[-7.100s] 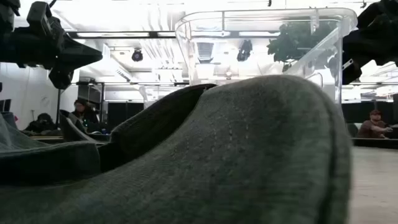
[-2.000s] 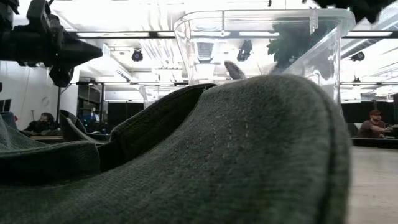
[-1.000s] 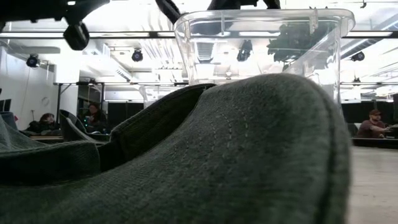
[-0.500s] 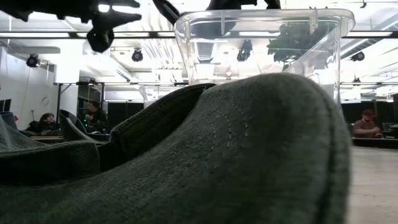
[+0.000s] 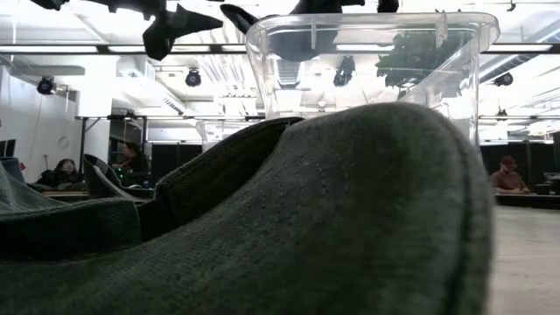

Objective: Pick & Place hat
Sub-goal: Put the top blue cap into the top transparent bin

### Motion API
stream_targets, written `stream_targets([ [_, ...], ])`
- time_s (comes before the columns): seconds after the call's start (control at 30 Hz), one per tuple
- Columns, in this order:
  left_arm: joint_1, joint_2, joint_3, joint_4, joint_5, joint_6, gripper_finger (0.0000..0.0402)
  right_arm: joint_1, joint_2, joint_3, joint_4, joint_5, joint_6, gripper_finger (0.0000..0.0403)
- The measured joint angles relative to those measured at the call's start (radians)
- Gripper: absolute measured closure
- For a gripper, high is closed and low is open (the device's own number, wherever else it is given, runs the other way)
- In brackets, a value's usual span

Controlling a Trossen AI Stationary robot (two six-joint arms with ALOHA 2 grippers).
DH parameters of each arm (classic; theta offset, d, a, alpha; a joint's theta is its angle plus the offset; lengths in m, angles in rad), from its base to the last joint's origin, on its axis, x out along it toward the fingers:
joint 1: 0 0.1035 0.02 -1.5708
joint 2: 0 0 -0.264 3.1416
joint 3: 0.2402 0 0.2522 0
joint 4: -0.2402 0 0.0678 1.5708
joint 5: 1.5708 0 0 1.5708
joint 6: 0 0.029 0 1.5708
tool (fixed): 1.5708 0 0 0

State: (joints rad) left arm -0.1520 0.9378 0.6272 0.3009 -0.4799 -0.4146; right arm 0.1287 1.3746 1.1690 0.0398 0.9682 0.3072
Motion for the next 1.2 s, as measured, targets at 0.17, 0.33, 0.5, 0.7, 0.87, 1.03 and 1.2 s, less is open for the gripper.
stream_targets([
  [0.17, 0.000, 0.042, 0.014, 0.000, -0.158, 0.008, 0.0213, 0.000, 0.002, 0.000, 0.068, 0.004, -0.034, 0.0390],
  [0.33, 0.002, 0.080, 0.043, 0.063, -0.184, 0.038, 0.0213, 0.000, 0.003, 0.000, 0.087, 0.004, -0.031, 0.0390],
  [0.5, 0.002, 0.120, 0.091, 0.067, -0.184, 0.102, 0.0213, 0.000, 0.017, -0.001, 0.099, 0.046, -0.052, 0.0390],
  [0.7, 0.003, 0.155, 0.132, 0.066, -0.191, 0.153, 0.0213, 0.000, 0.026, -0.001, 0.129, 0.056, -0.064, 0.0390],
  [0.87, 0.019, 0.170, 0.146, 0.066, -0.201, 0.153, 0.0213, 0.004, 0.033, 0.000, 0.199, 0.056, -0.124, 0.0390],
  [1.03, 0.039, 0.171, 0.147, 0.066, -0.208, 0.122, 0.0213, 0.012, 0.034, 0.000, 0.212, 0.056, -0.150, 0.0390],
  [1.2, 0.059, 0.171, 0.147, 0.085, -0.213, 0.097, 0.0213, 0.018, 0.037, 0.000, 0.227, 0.056, -0.151, 0.0390],
])
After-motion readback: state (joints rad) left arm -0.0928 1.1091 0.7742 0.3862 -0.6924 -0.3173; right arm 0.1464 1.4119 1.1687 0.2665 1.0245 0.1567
